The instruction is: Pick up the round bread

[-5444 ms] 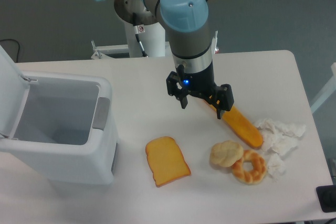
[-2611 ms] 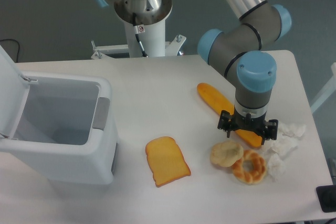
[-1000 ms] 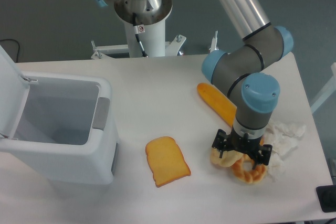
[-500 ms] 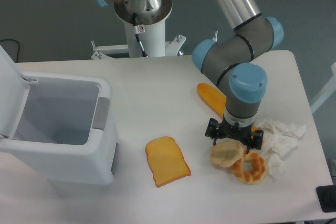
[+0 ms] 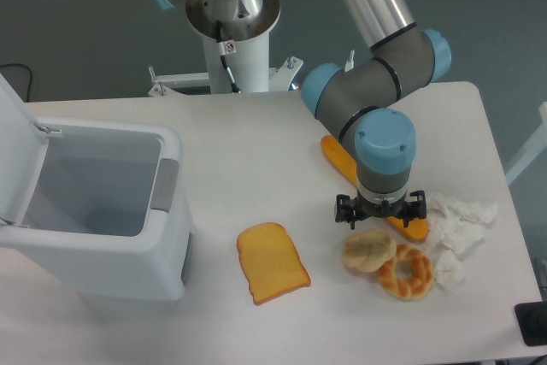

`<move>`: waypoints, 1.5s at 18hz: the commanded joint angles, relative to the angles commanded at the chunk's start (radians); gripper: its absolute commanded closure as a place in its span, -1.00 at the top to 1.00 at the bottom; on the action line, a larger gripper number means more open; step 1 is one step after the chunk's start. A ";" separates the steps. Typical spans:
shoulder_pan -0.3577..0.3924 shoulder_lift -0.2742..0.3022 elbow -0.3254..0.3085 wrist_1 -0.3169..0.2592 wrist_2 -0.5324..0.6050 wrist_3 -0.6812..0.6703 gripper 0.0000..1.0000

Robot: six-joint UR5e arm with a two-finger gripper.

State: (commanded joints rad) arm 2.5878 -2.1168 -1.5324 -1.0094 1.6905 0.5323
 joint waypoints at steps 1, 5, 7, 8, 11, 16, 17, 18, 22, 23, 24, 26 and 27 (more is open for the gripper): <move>0.009 -0.011 0.002 0.002 -0.006 -0.002 1.00; 0.031 -0.032 0.006 0.005 -0.046 -0.058 1.00; 0.032 -0.043 0.015 0.005 -0.066 -0.096 1.00; 0.032 -0.043 0.023 0.006 -0.093 -0.127 1.00; 0.032 -0.045 0.037 0.008 -0.144 -0.190 1.00; 0.035 -0.089 0.074 0.011 -0.144 -0.235 1.00; 0.040 -0.091 0.075 0.011 -0.144 -0.233 1.00; 0.041 -0.092 0.075 0.014 -0.146 -0.232 1.00; 0.043 -0.101 0.083 0.028 -0.146 -0.230 1.00; 0.043 -0.101 0.084 0.029 -0.147 -0.230 1.00; 0.045 -0.106 0.084 0.031 -0.150 -0.226 1.00; 0.045 -0.112 0.084 0.034 -0.150 -0.221 1.00; 0.045 -0.114 0.084 0.034 -0.150 -0.212 1.00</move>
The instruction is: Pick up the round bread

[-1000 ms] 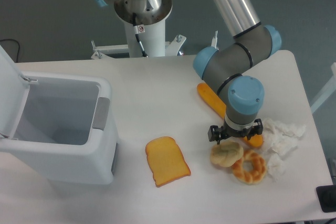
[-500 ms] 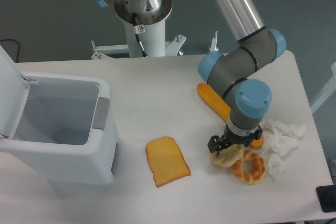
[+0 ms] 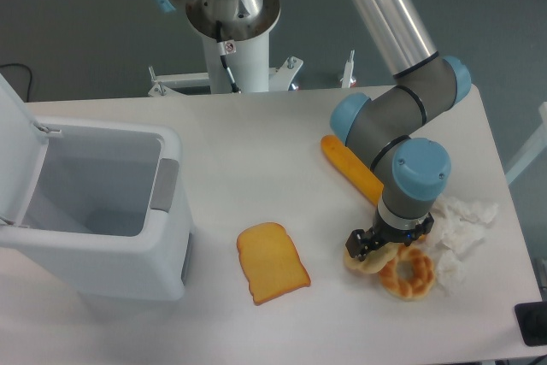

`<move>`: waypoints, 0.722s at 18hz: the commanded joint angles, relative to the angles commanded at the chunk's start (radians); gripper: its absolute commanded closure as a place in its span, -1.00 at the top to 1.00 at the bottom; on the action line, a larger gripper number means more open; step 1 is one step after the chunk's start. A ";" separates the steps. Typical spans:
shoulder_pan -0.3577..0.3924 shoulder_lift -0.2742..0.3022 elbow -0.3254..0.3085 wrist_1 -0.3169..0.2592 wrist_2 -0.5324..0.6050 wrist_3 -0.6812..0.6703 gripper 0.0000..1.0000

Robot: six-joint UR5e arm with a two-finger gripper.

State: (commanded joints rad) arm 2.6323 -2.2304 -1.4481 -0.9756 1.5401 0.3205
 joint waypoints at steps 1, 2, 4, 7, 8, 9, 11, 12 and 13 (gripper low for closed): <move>0.000 0.000 -0.002 0.000 0.000 0.009 1.00; 0.000 0.002 -0.003 0.000 0.000 0.015 1.00; 0.000 0.002 -0.006 -0.002 0.000 0.017 1.00; -0.003 0.000 -0.012 0.000 0.000 0.017 1.00; -0.003 0.000 -0.012 0.000 0.000 0.015 1.00; -0.003 0.002 -0.012 0.000 0.000 0.015 0.93; -0.003 0.008 -0.012 -0.002 0.000 0.012 0.80; -0.005 0.008 -0.012 -0.002 0.000 0.009 0.74; -0.006 0.009 -0.012 -0.002 0.000 0.011 0.71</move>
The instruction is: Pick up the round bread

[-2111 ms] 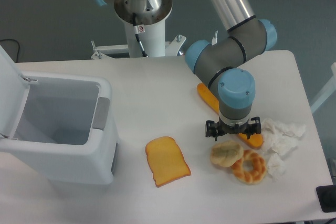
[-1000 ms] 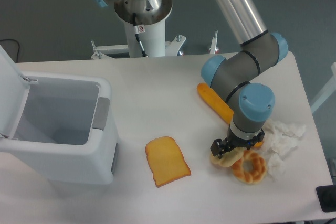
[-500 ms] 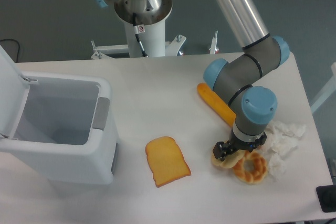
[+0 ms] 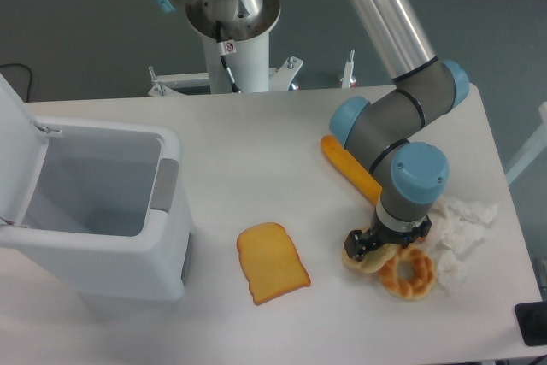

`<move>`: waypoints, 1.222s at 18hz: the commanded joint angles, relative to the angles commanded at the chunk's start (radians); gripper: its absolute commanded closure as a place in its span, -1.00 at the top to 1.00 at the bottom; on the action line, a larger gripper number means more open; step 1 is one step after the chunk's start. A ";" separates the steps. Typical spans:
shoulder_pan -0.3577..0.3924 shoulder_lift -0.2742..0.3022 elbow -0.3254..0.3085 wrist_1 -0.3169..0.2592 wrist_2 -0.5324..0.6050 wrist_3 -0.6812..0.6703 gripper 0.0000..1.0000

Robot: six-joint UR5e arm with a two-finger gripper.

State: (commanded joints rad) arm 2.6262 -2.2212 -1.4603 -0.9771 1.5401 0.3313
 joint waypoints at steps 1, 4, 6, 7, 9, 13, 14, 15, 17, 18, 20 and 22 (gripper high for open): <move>0.000 0.002 0.000 0.000 0.000 0.000 0.69; -0.005 0.003 -0.003 -0.002 0.000 -0.005 0.32; -0.005 0.005 -0.003 -0.003 0.000 -0.006 0.07; -0.005 0.011 -0.003 -0.003 0.000 -0.006 -0.07; -0.009 0.021 -0.012 -0.005 -0.002 -0.006 -0.43; -0.028 0.046 -0.020 -0.008 0.006 -0.006 -0.76; -0.032 0.060 -0.028 -0.008 0.012 -0.005 -0.79; -0.037 0.069 -0.032 -0.009 0.014 -0.005 -0.84; -0.054 0.075 -0.035 -0.009 0.017 -0.005 -0.97; -0.057 0.078 -0.038 -0.009 0.023 -0.005 -1.00; -0.058 0.097 -0.040 -0.011 0.034 -0.005 -1.00; -0.080 0.127 -0.040 -0.011 0.037 -0.003 -1.00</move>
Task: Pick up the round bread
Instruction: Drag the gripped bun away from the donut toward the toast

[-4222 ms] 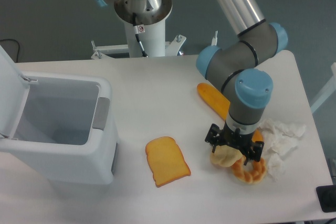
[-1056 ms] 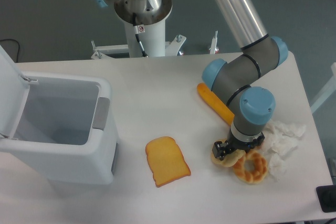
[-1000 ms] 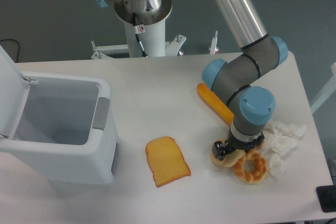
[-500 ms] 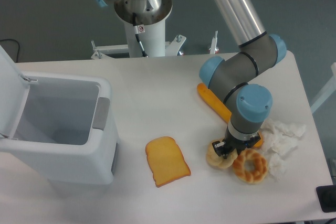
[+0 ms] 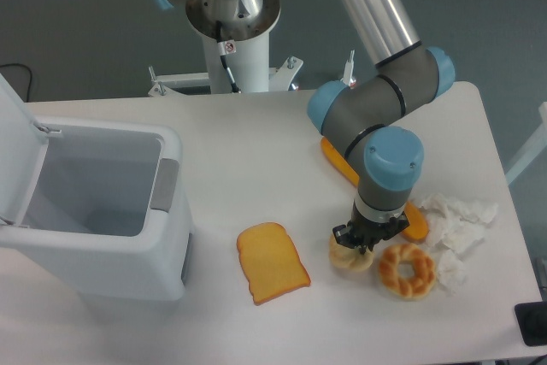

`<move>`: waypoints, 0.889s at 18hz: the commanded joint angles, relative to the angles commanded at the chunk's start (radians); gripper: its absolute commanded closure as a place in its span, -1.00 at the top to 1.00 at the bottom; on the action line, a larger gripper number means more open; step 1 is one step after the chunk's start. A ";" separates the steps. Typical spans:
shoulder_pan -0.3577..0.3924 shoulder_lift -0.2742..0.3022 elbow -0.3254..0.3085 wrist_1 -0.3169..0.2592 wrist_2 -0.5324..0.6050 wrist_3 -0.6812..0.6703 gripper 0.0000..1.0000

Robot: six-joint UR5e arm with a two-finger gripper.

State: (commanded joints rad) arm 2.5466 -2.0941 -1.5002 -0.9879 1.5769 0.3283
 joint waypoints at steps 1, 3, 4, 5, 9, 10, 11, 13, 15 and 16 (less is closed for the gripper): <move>-0.008 0.020 0.000 0.000 -0.002 0.008 -1.00; -0.023 0.054 0.006 0.002 -0.008 0.020 -1.00; -0.029 0.060 0.012 0.006 -0.008 0.034 -1.00; -0.035 0.065 0.018 0.006 -0.008 0.063 -1.00; -0.058 0.123 0.021 0.006 -0.011 0.233 -1.00; -0.060 0.140 0.021 0.006 -0.012 0.286 -1.00; -0.066 0.156 0.023 0.006 -0.014 0.322 -1.00; -0.092 0.181 0.031 0.008 -0.020 0.366 -1.00; -0.101 0.193 0.046 0.002 -0.047 0.379 -1.00; -0.107 0.193 0.046 0.002 -0.055 0.388 -1.00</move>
State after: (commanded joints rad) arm 2.4391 -1.9006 -1.4542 -0.9863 1.5218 0.7163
